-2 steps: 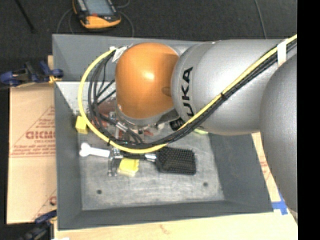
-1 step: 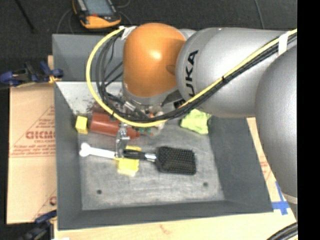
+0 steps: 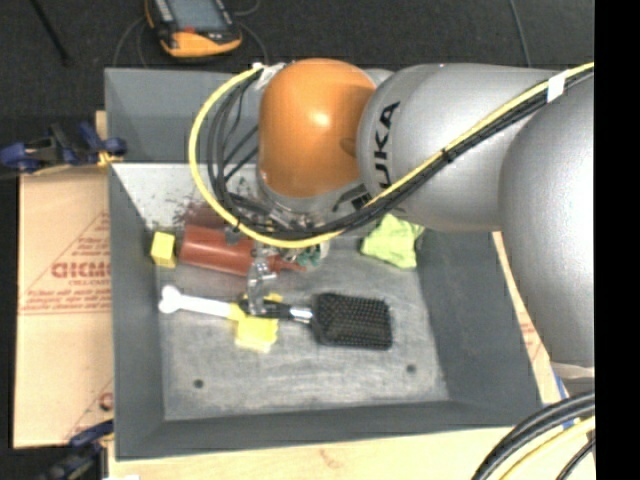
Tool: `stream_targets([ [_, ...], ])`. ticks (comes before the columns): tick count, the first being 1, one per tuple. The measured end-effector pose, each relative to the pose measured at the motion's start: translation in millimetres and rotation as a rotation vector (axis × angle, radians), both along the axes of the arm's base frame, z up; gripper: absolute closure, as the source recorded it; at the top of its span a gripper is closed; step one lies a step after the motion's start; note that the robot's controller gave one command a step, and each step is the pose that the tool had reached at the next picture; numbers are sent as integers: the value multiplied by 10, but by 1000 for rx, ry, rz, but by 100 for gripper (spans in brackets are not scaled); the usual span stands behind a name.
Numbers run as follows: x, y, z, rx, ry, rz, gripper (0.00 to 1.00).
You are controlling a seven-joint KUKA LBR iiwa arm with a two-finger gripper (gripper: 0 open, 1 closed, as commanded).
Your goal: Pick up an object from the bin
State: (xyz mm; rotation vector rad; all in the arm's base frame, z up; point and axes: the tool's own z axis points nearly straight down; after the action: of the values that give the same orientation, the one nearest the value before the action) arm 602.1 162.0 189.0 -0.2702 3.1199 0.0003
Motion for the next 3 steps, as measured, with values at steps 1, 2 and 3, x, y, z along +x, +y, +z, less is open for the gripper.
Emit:
stream_targets([
  [1,146,-12,-577,-1,-1,131,0],
  [2,63,-76,-867,3,3,43,100],
  [3,63,-77,-867,3,3,42,100],
])
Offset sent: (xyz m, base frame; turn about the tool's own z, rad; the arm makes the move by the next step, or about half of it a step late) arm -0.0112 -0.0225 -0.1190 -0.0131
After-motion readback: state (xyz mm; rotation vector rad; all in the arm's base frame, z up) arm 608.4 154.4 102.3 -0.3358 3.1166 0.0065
